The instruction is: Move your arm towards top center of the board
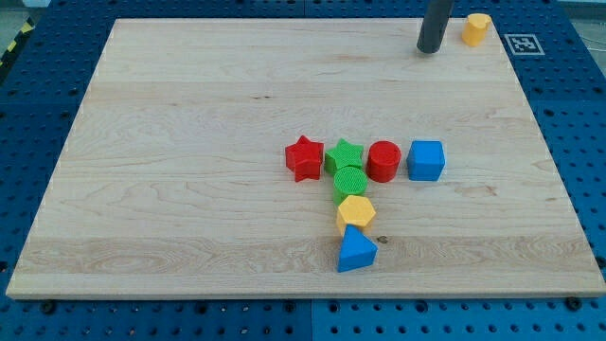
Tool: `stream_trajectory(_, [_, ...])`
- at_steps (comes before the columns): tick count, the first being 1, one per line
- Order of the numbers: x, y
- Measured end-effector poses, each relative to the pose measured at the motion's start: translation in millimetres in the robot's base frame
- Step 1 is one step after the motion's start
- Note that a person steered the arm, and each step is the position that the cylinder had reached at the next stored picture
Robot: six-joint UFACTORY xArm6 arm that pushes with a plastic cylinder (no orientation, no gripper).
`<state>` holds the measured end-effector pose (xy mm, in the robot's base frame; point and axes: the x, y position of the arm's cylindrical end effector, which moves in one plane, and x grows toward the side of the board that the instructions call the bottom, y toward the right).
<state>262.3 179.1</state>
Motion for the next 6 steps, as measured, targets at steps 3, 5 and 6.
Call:
stream_trajectory(3, [0, -20])
stream_trajectory(5, [0, -34])
stream_trajectory(6, [0, -45])
